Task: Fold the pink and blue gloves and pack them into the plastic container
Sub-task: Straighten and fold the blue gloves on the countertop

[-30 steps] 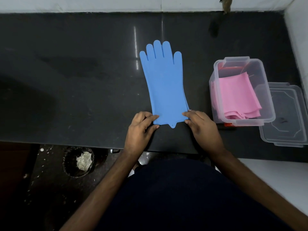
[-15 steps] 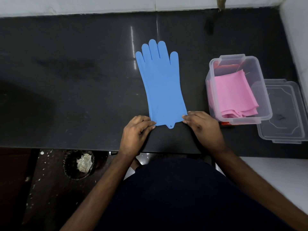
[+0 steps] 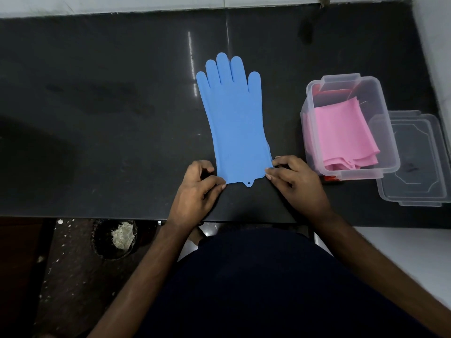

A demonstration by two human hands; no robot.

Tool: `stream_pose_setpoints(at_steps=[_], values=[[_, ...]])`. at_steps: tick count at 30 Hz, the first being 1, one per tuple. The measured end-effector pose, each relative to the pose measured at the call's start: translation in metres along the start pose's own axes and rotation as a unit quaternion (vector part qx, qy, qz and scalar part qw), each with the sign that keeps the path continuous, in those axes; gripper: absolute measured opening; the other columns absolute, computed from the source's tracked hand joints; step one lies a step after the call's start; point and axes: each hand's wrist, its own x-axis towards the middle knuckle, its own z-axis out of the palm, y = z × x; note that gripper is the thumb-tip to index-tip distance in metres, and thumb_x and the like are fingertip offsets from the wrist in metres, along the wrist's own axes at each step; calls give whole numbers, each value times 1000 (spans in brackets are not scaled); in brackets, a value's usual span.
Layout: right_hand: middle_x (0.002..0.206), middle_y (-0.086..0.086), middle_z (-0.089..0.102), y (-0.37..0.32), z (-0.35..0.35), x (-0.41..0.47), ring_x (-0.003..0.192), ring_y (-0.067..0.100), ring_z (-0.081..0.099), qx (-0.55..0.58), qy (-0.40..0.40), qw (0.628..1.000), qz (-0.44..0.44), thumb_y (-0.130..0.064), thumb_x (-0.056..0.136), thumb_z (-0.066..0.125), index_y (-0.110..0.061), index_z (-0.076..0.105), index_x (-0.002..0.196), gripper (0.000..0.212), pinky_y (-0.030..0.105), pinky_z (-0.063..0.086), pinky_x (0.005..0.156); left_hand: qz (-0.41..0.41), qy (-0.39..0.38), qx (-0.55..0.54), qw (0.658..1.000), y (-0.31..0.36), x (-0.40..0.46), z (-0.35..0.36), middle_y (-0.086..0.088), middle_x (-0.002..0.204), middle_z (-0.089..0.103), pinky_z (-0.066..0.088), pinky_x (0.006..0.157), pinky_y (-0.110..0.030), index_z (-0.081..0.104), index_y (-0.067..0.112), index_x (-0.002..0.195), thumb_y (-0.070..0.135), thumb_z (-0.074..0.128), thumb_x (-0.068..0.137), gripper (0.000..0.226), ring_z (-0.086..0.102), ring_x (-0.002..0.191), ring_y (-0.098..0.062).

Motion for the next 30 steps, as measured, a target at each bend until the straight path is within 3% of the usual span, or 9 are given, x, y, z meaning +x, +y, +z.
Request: stream_pose_setpoints(at_steps=[3,5,9,11,14,20,25,28,30], values=[[116,9,67,0,-2,-2,120,24,63,-7,-10,1000,-12,-11,95,70,-4,78,110,18,37,54,99,45,-6,42,998,0,0,1,-8,131,60,59,86,-39,77,4,98,12,71,97,10,61,123,-25],[120,10,67,-2,-3,-4,124,24,61,-16,-19,1000,-15,-15,98,65,-4,76,114,23,33,51,103,76,-4,71,995,1,2,3,-11,124,69,59,86,-47,76,1,95,5,72,95,5,64,125,-29],[124,4,62,-6,-5,-6,125,13,56,-14,-31,999,25,-22,101,58,-5,73,114,26,27,47,106,100,-15,140,985,3,0,4,-7,115,75,53,76,-41,76,6,101,-2,76,89,15,66,123,-27],[120,2,62,-7,-6,-5,122,10,56,-14,-26,999,41,-17,99,61,-6,73,110,20,20,43,107,120,-15,175,977,4,-3,4,-6,115,74,49,80,-38,75,7,106,1,68,92,17,67,121,-26],[114,8,65,-6,-7,-5,117,18,62,-34,-27,998,34,-3,96,66,-3,75,106,13,10,37,106,142,-11,203,969,6,-3,4,-7,112,74,45,89,-35,75,7,109,6,58,94,22,69,118,-25],[113,8,65,-9,-10,-6,107,18,64,-43,-27,999,16,-6,98,63,-2,73,107,15,22,49,96,160,-6,218,963,11,-3,5,-9,107,75,47,95,-36,76,5,110,5,57,94,24,71,112,-27],[106,11,64,-14,-15,-2,99,28,64,-48,-56,997,14,-6,98,65,2,73,100,12,45,55,85,103,-21,153,983,16,7,-2,-4,97,73,47,88,-37,77,10,111,23,56,102,27,71,99,-25],[101,7,60,-24,-22,11,89,20,60,-43,-48,998,29,-14,100,64,0,72,96,16,38,53,82,29,-10,63,998,19,21,-8,3,92,74,45,85,-30,78,12,111,22,65,99,20,68,87,-17],[107,5,56,-33,-23,27,91,18,59,-28,-24,998,55,-16,102,61,-3,71,104,17,33,51,86,-22,40,-7,999,23,34,-12,7,94,76,49,83,-25,79,13,108,18,69,99,15,66,83,-6]])
